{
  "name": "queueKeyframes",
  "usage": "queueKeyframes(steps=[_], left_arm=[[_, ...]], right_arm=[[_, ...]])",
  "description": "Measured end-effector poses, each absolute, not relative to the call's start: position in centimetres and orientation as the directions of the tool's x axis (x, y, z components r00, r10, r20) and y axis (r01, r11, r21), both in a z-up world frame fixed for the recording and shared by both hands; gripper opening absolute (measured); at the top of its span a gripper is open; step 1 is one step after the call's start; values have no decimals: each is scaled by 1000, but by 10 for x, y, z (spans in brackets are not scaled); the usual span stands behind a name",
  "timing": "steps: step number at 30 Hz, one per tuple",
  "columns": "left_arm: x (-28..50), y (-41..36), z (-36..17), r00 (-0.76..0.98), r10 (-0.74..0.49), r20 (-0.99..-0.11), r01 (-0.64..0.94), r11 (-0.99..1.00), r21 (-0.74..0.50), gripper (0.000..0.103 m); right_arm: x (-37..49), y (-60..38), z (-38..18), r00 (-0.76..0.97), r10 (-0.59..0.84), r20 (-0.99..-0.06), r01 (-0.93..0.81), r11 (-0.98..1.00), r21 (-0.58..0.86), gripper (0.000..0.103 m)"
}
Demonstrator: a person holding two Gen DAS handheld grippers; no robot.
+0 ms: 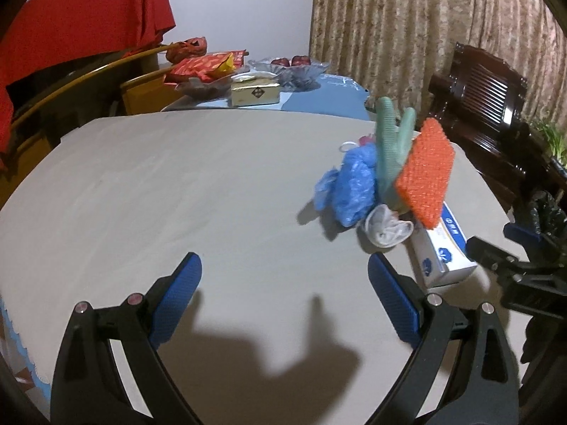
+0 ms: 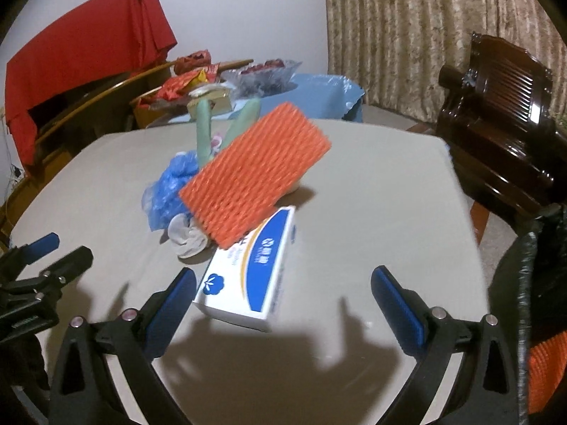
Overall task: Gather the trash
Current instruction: 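Grasp the white-and-blue cotton pad box with the right gripper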
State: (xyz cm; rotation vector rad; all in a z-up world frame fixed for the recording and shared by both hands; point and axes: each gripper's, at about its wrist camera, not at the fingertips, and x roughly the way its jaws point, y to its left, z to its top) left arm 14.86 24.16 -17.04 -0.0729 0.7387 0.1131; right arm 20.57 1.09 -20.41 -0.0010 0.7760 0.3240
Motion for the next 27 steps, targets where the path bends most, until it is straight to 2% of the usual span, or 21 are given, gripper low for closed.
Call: queueKeyframes(steps=[10, 17, 22, 25, 27], left_arm=[[155, 247, -176, 728, 68, -682, -132, 990, -43, 92], [156, 242, -176, 731, 60, -680, -127, 991, -50, 92], [156, 242, -175, 727, 61, -684, -137, 989, -58, 92], [157, 242, -173, 730, 59, -681, -136, 989, -61, 92], [157, 240, -171, 733, 56, -678, -132, 989, -61, 92]], right_arm=[[219, 29, -223, 626, 268, -732, -294, 951, 97, 97], [216, 17, -218, 643, 232, -730, -269, 961, 68, 96], [219, 19, -223, 621, 258, -740, -285, 954, 93, 96], [224, 27, -230, 603, 265, -752, -306, 948, 88, 85], [228, 28, -235, 580, 280, -765, -318, 942, 104, 64]])
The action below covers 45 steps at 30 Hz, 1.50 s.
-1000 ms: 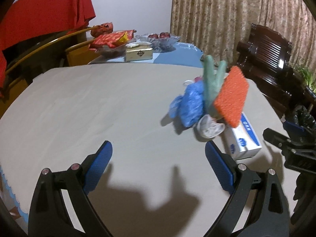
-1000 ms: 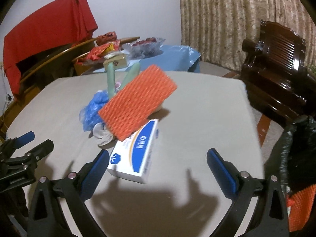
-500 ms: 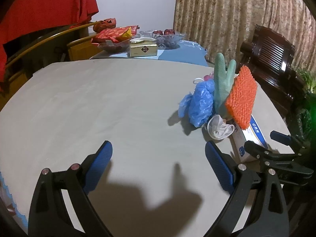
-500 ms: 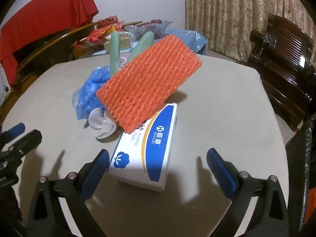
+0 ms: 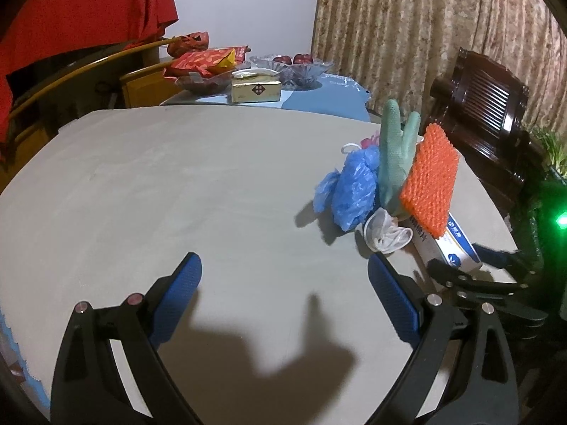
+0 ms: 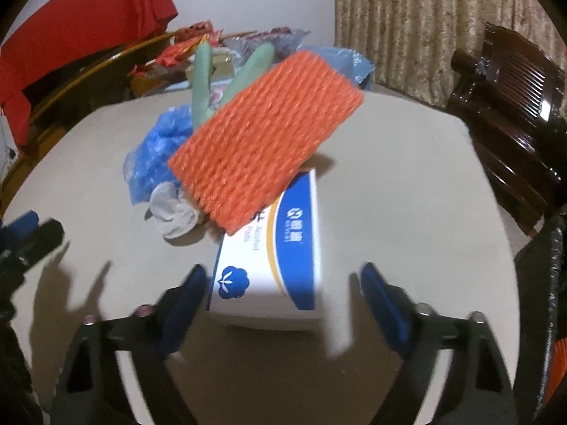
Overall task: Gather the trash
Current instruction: 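Grasp the white-and-blue cotton pad box with the right gripper, then grasp the green rubber glove with the left gripper while the right gripper holds the box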
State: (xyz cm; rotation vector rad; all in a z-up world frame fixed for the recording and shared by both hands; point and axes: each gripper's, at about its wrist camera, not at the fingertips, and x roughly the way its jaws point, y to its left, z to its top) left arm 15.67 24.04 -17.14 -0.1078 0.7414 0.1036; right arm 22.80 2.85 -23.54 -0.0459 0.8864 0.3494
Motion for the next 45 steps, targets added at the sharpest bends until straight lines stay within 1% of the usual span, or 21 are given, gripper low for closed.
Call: queueKeyframes(steps=[2, 8, 14, 20, 27, 28, 29, 31, 33, 40, 45], left_arm=[[157, 238, -171, 735, 52, -676, -125, 990, -60, 92], [161, 228, -171, 735, 28, -677, -102, 992, -70, 92], [165, 210, -173, 734, -12, -679, -58, 995, -81, 92], [174, 185, -172, 737, -58, -674, -12, 995, -99, 92], [188, 165, -172, 745, -69, -664, 18, 996, -83, 92], [191, 164, -173, 744, -67, -665, 17, 997, -81, 90], [195, 164, -174, 742, -66, -667, 17, 997, -80, 84], [202, 163, -178, 734, -69, -676, 20, 997, -81, 79], [211, 163, -183, 728, -64, -683, 15, 997, -78, 79], [243, 163, -205, 688, -79, -721, 16, 995, -94, 69], [265, 157, -217, 653, -109, -749, 42, 993, -107, 58]], right_arm=[[229, 26, -235, 579, 281, -765, -319, 942, 105, 56], [223, 7, -227, 594, 278, -755, -296, 948, 117, 56], [211, -21, -221, 616, 200, -762, -232, 970, 67, 56], [210, -56, -220, 633, 147, -760, -144, 987, 70, 56], [215, -75, -218, 645, 142, -751, -114, 989, 89, 56], [216, -75, -218, 645, 143, -750, -115, 989, 90, 56], [216, -75, -218, 645, 144, -751, -117, 989, 89, 56], [219, -75, -219, 643, 146, -752, -118, 989, 91, 56], [218, -75, -221, 641, 148, -753, -119, 989, 93, 56], [223, -80, -226, 633, 152, -759, -119, 988, 99, 56], [228, -80, -227, 629, 156, -762, -122, 987, 101, 56]])
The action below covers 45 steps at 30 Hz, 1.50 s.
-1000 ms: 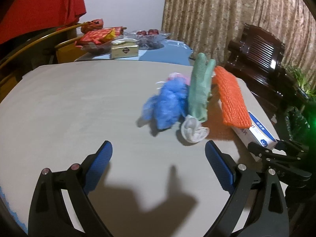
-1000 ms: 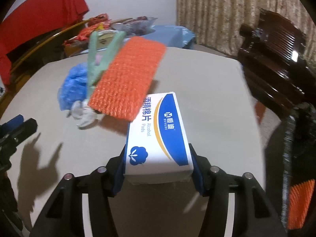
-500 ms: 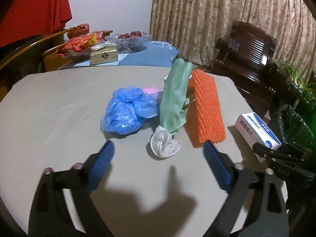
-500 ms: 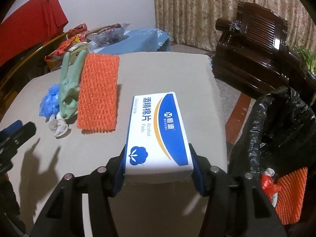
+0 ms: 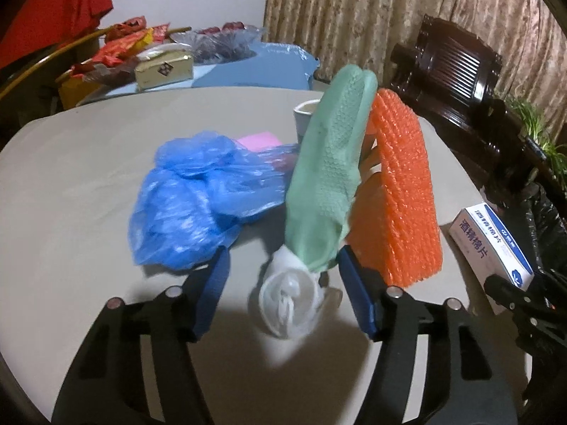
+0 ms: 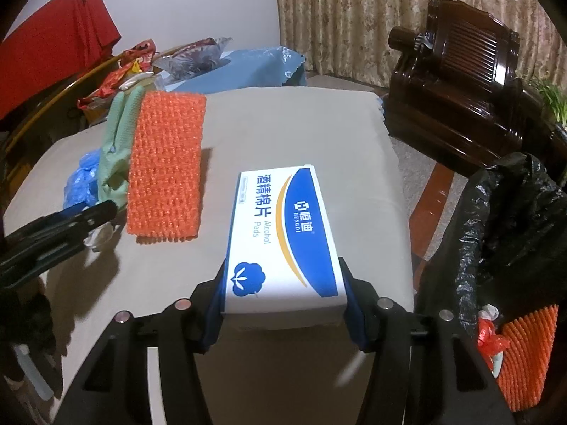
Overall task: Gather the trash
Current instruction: 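Grasp the green rubber glove with the left gripper while the right gripper holds the box, then carry the box and glove over the bin and open both grippers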
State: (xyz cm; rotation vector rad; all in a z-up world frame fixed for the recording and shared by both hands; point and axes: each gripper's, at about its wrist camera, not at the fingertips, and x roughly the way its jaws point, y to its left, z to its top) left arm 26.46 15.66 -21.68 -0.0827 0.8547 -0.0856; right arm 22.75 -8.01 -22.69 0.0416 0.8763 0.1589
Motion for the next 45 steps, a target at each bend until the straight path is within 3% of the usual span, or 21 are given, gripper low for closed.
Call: queueKeyframes(steps=[2, 8, 33, 45], left_arm=[[270, 154, -219, 639, -129, -759, 57, 991, -120, 42], [267, 149, -214, 646, -141, -750, 66, 989, -129, 32], [161, 176, -141, 747, -41, -664, -67, 988, -137, 31], [143, 157, -105, 793, -76, -605, -24, 987, -156, 31]], right_arm=[[228, -80, -227, 629, 157, -762, -124, 987, 101, 56], [226, -79, -224, 634, 165, -756, -133, 986, 103, 56], [190, -79, -168, 698, 232, -678, -203, 971, 124, 56], [170, -87, -134, 742, 240, -626, -216, 970, 115, 56]])
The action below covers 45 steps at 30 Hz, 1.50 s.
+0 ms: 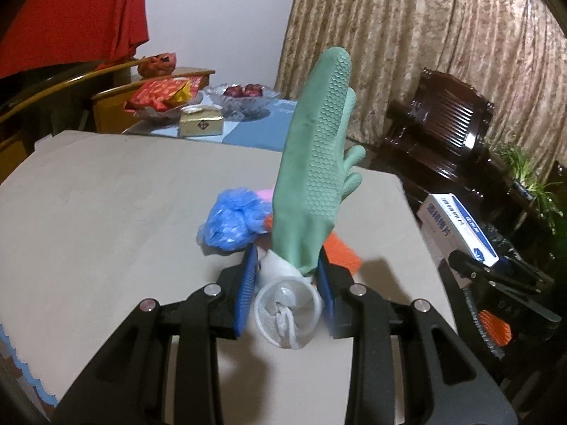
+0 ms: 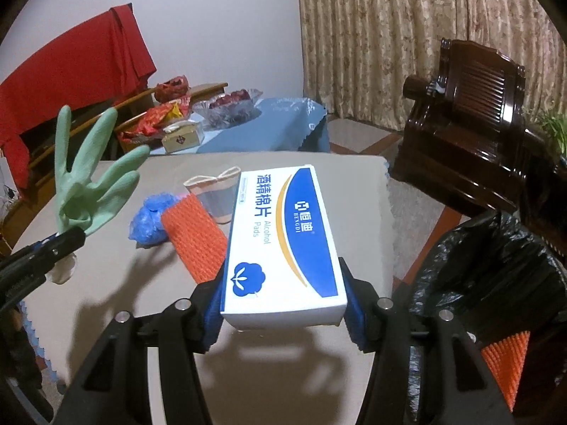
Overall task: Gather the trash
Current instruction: 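Carry the box and glove over the bin and open both grippers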
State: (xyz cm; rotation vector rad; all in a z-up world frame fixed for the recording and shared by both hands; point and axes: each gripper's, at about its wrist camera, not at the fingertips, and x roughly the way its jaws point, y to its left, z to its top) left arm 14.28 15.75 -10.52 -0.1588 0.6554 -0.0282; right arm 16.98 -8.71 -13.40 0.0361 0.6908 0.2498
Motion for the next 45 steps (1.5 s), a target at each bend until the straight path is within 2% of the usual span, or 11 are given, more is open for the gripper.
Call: queueKeyframes(steps=[20, 45], left_arm=[[129, 70, -91, 787, -229, -573, 156, 972, -174, 31], [139, -89, -94, 690, -452, -565, 436, 883, -173, 31]], right_arm=[[124, -149, -107, 794, 173, -583, -134, 985, 110, 56], [80, -296, -104, 812, -55, -581, 128, 988, 84, 56]])
